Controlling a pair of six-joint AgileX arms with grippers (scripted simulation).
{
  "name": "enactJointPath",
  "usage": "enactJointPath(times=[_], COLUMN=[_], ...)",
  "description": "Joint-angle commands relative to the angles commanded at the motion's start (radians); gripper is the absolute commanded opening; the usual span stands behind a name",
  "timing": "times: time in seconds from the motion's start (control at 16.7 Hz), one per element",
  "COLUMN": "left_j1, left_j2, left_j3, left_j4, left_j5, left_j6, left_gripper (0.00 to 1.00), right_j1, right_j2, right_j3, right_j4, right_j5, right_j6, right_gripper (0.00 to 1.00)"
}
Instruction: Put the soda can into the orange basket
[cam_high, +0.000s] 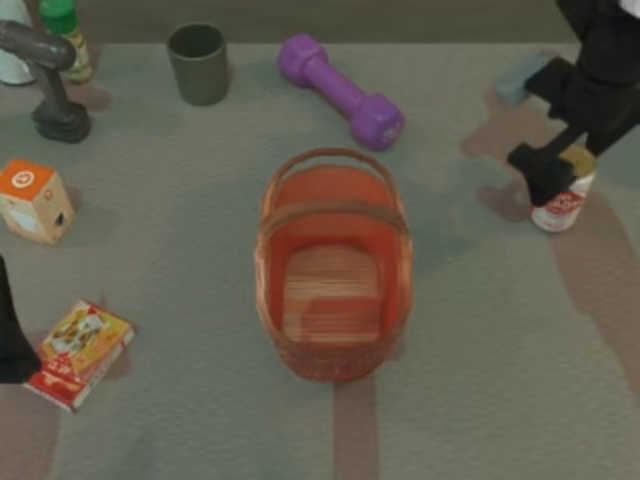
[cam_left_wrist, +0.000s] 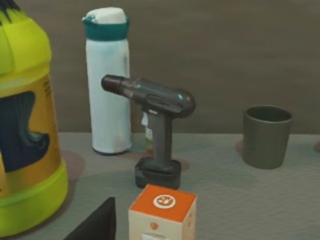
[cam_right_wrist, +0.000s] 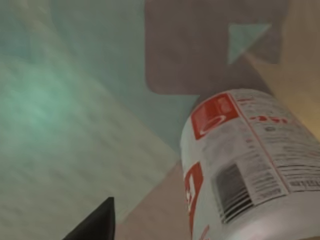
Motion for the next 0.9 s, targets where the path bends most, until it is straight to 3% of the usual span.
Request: enactJointPath(times=[0.42,0.9], left_j1=[0.0,0.0], left_j2=[0.0,0.0], left_j3=[0.0,0.0], left_j4=[0.0,0.0], left_j5=[0.0,0.0], left_j6=[0.0,0.0], left_gripper=[1.0,1.0], right_j1=[0.002,0.002], right_j2=[0.011,0.011], right_j3=[-0.072,-0.072], right_j4=[0.081,0.081], right_j5=[0.0,0.0], right_j6=[0.001,0.001], right_gripper=[1.0,0.4])
